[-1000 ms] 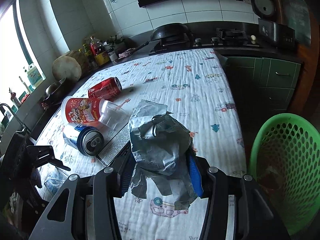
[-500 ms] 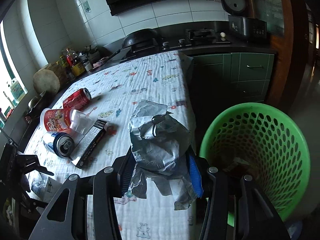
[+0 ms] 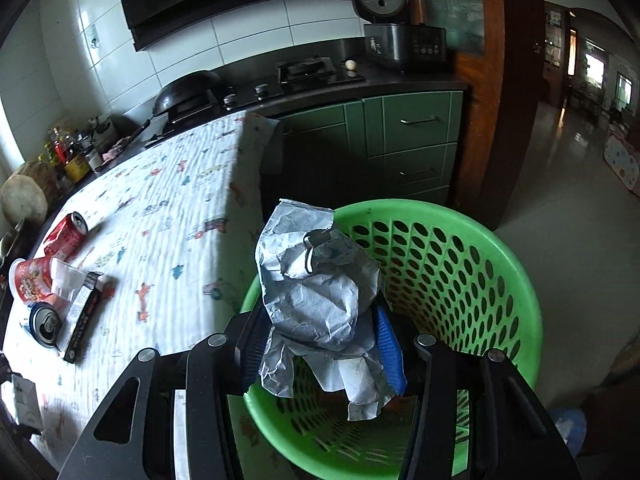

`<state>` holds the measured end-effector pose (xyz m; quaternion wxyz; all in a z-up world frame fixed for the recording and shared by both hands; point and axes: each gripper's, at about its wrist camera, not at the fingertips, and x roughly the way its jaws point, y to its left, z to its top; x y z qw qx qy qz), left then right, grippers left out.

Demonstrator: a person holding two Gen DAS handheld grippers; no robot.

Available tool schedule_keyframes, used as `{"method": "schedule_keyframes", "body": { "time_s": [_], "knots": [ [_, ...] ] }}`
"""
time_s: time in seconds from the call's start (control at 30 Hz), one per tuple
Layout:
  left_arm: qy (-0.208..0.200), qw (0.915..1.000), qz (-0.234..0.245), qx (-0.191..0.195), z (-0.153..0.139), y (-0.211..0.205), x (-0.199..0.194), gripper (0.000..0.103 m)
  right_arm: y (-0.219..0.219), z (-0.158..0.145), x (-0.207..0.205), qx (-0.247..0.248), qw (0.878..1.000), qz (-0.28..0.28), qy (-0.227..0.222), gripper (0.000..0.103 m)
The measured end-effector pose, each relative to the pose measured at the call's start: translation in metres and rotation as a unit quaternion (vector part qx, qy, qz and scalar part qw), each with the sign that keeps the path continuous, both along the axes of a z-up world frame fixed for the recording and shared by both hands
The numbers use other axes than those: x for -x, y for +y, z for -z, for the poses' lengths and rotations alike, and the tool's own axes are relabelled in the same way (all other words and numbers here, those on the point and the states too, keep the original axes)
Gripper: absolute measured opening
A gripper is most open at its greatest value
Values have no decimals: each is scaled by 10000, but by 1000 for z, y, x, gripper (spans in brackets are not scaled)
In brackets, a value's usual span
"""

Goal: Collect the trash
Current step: 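Open the right tool over the green basket to drop the foil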

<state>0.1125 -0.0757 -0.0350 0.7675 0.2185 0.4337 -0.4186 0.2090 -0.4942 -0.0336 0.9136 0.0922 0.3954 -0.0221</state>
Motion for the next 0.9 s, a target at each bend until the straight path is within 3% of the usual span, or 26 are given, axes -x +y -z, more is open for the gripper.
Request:
{"method": "schedule_keyframes", "body": {
  "time_s": [0.2,0.4,0.6,0.9],
  "knots": [
    [-99,9991,-214,355,-22,-12,-5,67,-28,23,-10,92,9990,373,231,48],
    [-214,9973,-333,617,-41,-27,-17,67,-44,32,-16,67,9985,484,252,60],
    [-319,9949,-327,896,-61,-57,-32,67,-49,25,-12,23,9986,530,55,77],
    [-320,9919,-169,1218,-74,-121,-60,67,-45,3,23,129,9983,452,-337,83]
  ]
}}
